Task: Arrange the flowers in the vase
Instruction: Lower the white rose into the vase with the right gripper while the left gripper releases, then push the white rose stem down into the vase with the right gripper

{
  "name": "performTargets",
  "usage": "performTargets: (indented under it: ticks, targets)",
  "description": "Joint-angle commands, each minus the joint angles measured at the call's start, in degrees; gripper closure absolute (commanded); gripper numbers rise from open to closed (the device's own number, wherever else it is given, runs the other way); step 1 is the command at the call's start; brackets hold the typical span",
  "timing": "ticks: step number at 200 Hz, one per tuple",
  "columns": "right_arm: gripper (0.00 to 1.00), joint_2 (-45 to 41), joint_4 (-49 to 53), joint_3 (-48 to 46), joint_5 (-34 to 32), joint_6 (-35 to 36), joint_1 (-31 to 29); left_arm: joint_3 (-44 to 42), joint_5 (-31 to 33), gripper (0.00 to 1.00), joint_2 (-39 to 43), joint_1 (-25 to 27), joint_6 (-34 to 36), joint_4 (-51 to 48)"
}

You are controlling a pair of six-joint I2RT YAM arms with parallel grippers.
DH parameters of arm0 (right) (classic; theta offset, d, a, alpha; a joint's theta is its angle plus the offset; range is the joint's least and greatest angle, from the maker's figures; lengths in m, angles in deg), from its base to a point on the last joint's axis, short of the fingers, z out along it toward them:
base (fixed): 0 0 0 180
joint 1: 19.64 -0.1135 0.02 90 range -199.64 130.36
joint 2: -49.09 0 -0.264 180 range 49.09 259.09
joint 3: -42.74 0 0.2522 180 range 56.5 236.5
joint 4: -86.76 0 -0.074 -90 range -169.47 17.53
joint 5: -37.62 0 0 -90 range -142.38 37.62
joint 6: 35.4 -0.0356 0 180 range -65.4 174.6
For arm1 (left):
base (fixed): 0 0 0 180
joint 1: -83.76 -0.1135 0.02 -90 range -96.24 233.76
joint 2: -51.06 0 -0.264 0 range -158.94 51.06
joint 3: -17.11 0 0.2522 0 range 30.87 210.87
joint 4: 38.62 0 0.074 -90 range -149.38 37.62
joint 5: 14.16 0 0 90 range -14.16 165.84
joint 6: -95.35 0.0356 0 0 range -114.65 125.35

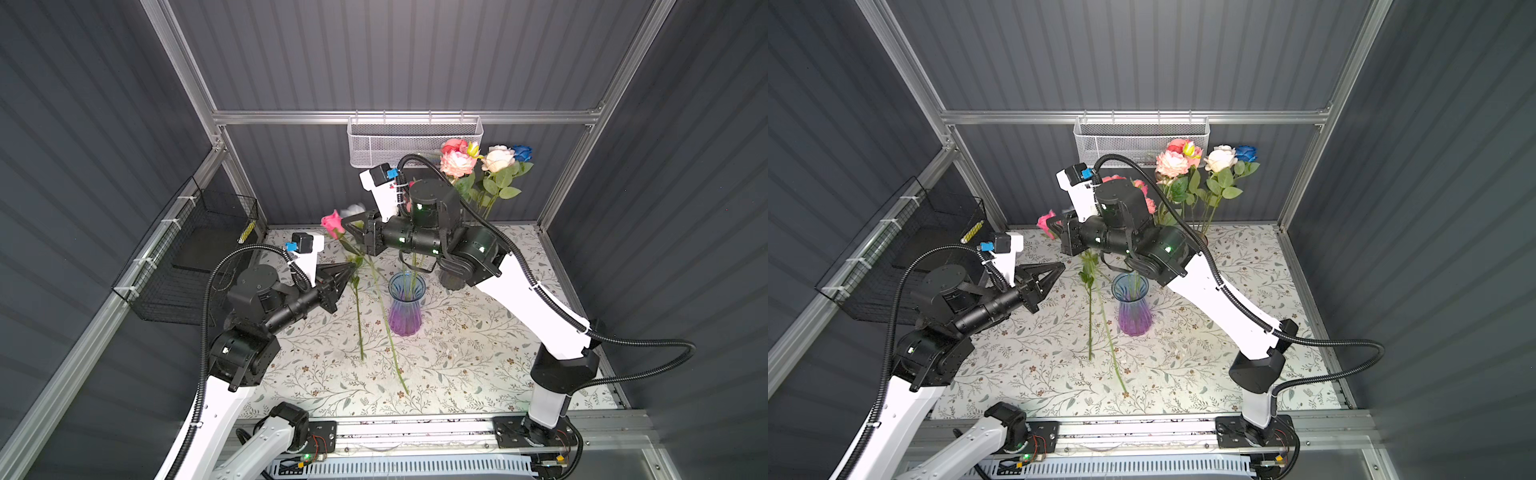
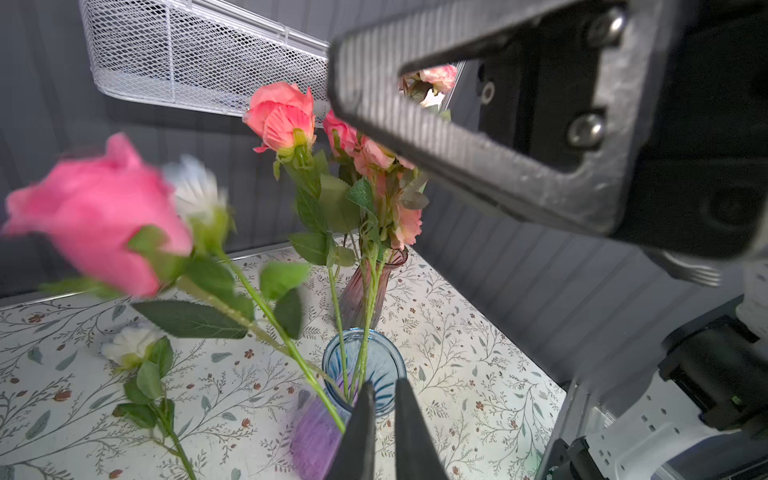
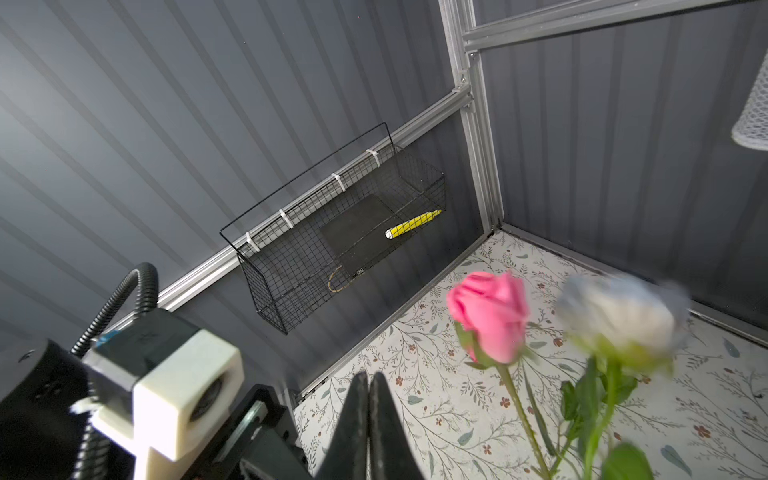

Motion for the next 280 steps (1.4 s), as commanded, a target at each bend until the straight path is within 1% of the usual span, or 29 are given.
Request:
performTargets:
  ticks: [1,8,10,14,25,36,41,50,63,86,113,129,139,151,162,177,193,212,226,242,280]
  targets:
    - [0.92,-2.5,-2.4,-1.5,-2.9,1.1,-0.3,-0.6,0.8,0.9,-1.2,0.0,-1.1,2.0]
    - [0.9,-3.7,-2.5,-2.6,-3.1,1.4,-0.3,-0.2,1.8,0.93,-1.0,0.0,-0.8,-0.2]
    - [0.9,-4.0,-2.4,-2.9,-3.0,1.5,-0.3,-0.4,3.5,0.93,-0.8,0.0,-0.6,-0.7]
    - [0.89,-4.8,-2.5,-3.7,-3.1,1.7,-0.4,-0.7,5.1,0.91,0.1,0.0,-0.3,-1.1]
    - [0.88,-7.4,-3.3,-7.3,-3.4,2.0,-0.4,-2.6,9.6,0.77,3.6,0.0,0.5,-0.5]
    - [0.84,-9.9,-4.3,-11.0,-4.4,2.4,-0.3,-3.7,13.9,0.7,5.8,0.0,0.4,0.4]
    - [0.82,-10.8,-4.2,-12.1,-5.1,2.7,-0.3,-3.7,14.7,0.68,6.1,0.0,0.8,0.2]
    - [0.76,-12.3,-3.7,-13.5,-6.2,3.5,-0.3,-2.9,14.7,0.63,5.5,0.0,1.0,-0.9]
    - [0.69,-14.2,-3.0,-15.5,-8.2,4.8,-0.3,-1.7,14.3,0.62,3.4,0.0,0.9,-2.6]
    - [0.65,-17.9,-1.6,-20.2,-11.7,6.5,-0.3,-2.2,13.7,0.56,2.1,0.0,0.2,-2.6]
    - [0.59,-23.3,-1.8,-30.5,-14.3,5.5,-0.3,-6.2,12.8,0.4,2.6,0.0,-2.0,-2.5]
    - [0.56,-26.6,-3.4,-36.7,-16.2,4.5,-0.3,-8.8,10.8,0.39,3.8,0.0,-2.6,-1.9]
    - [0.55,-28.0,-3.1,-39.4,-16.4,4.6,-0.3,-9.6,9.6,0.37,4.6,0.0,-2.9,-1.5]
    - [0.53,-28.7,-1.6,-42.3,-17.0,4.3,-0.3,-9.6,10.2,0.33,5.6,0.0,-2.7,-2.4]
    - [0.52,-28.7,-0.7,-45.1,-17.3,4.1,-0.5,-9.2,10.9,0.32,6.1,0.0,-2.1,-3.6]
    - [0.54,-27.6,-0.2,-48.3,-19.6,3.4,-1.1,-9.4,11.6,0.32,6.1,0.0,-1.6,-4.7]
    - [0.56,-26.3,-2.0,-51.3,-22.2,3.3,-2.6,-10.3,11.7,0.31,6.2,0.0,-2.0,-4.8]
    - [0.58,-24.1,-2.2,-52.1,-26.0,3.5,-4.9,-11.6,12.2,0.31,6.9,0.0,-3.2,-4.2]
    - [0.59,-22.8,-3.0,-53.0,-30.0,3.3,-6.3,-12.6,12.2,0.31,7.5,0.0,-3.7,-3.8]
    - [0.56,-21.3,-4.2,-53.8,-32.5,3.5,-7.1,-13.5,12.0,0.31,7.9,0.0,-4.1,-3.7]
    - [0.54,-17.5,-5.7,-52.4,-36.7,4.3,-7.4,-14.4,11.3,0.31,8.0,0.0,-4.6,-3.2]
